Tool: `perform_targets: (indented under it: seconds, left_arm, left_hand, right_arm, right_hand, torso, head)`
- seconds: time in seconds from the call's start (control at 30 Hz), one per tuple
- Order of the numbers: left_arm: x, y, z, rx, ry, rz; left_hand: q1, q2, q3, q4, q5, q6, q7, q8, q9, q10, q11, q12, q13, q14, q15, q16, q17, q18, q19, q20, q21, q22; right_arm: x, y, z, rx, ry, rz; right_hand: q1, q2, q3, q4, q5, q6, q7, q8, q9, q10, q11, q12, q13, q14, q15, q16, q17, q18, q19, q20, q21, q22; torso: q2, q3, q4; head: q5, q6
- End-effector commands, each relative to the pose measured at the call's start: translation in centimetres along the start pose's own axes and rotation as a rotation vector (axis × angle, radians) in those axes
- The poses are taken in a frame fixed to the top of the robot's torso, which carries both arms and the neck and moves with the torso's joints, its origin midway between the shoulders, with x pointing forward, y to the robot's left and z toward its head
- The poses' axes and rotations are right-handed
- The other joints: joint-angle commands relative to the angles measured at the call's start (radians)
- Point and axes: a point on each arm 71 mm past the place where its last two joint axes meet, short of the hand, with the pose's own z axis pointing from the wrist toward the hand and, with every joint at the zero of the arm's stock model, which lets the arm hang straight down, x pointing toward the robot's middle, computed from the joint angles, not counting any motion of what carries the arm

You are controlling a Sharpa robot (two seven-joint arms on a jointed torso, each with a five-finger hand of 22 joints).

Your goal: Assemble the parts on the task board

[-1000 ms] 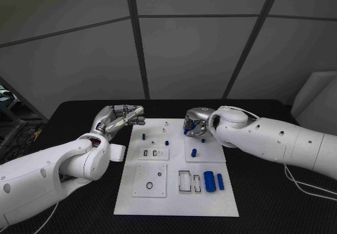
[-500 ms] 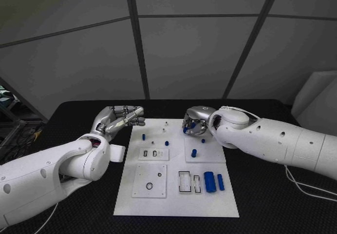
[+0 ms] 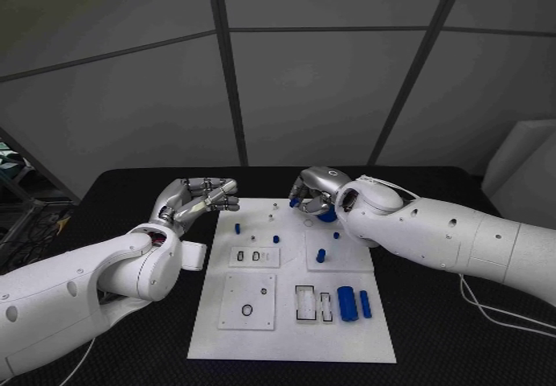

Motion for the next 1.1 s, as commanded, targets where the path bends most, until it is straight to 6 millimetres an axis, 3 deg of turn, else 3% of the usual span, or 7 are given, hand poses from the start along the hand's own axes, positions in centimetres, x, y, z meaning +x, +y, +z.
perform_targets:
  seconds: [0.03, 0.47, 0.67, 1.1]
  left_arm:
    - [0.2, -0.1, 0.1, 0.005, 0.006, -0.008]
    - [0.3, -0.1, 0.2, 0.004, 0.008, -0.01]
    - [0.4, -0.1, 0.2, 0.004, 0.009, -0.01]
    - [0.4, -0.1, 0.2, 0.005, 0.012, -0.011]
  left_hand:
    - [-0.007, 0.004, -0.006, -0.002, -0.004, 0.001, 0.008, -0.005, -0.001, -0.004, 0.005, -0.005, -0.002, 0.0, 0.01, -0.005, 0.002, -0.029, -0.005, 0.004, 0.006, 0.002]
    - [-0.002, 0.003, -0.007, -0.009, -0.004, -0.001, 0.009, -0.01, -0.001, -0.008, 0.007, -0.009, -0.002, -0.005, 0.012, -0.012, 0.003, -0.029, -0.01, 0.006, 0.006, 0.002]
    - [-0.001, 0.003, -0.007, -0.01, -0.004, -0.002, 0.009, -0.011, -0.001, -0.008, 0.008, -0.01, -0.002, -0.006, 0.013, -0.013, 0.004, -0.03, -0.011, 0.006, 0.006, 0.003]
    - [0.001, 0.003, -0.008, -0.014, -0.004, -0.003, 0.01, -0.013, -0.001, -0.01, 0.008, -0.012, -0.002, -0.01, 0.014, -0.018, 0.005, -0.03, -0.015, 0.007, 0.007, 0.003]
  right_arm:
    - [-0.3, 0.3, 0.8, 0.005, -0.052, 0.011]
    - [0.9, 2.0, 3.4, 0.0, -0.008, 0.002]
    - [1.3, 2.3, 3.9, 0.001, 0.019, -0.003]
    - [2.0, 2.5, 4.4, 0.014, 0.08, -0.019]
  right_hand:
    - [-0.008, -0.002, 0.003, 0.003, -0.005, 0.006, 0.002, -0.003, -0.002, 0.004, 0.003, -0.006, 0.0, 0.037, -0.007, 0.007, 0.003, -0.018, 0.008, -0.002, 0.004, 0.002]
    - [-0.011, -0.004, 0.013, 0.007, 0.007, 0.002, 0.004, -0.009, -0.003, -0.003, 0.005, -0.008, -0.001, 0.035, -0.005, 0.016, 0.009, -0.018, 0.004, 0.0, 0.009, 0.005]
    - [-0.014, -0.006, 0.014, 0.009, 0.012, 0.001, 0.005, -0.011, -0.004, -0.005, 0.006, -0.008, -0.001, 0.034, -0.004, 0.019, 0.011, -0.018, 0.003, 0.001, 0.01, 0.007]
    - [-0.018, -0.011, 0.014, 0.011, 0.013, -0.001, 0.006, -0.013, -0.004, -0.007, 0.007, -0.008, -0.001, 0.033, -0.003, 0.021, 0.01, -0.018, 0.001, 0.002, 0.011, 0.008]
  torso:
    - [0.002, -0.0003, 0.0006]
    - [0.004, 0.0017, 0.0008]
    - [0.005, 0.0024, -0.0013]
    - [0.005, 0.0032, -0.0027]
  head:
    - [0.001, 0.001]
    - [0.008, 0.003]
    - [0.015, -0.001]
    - [0.015, -0.005]
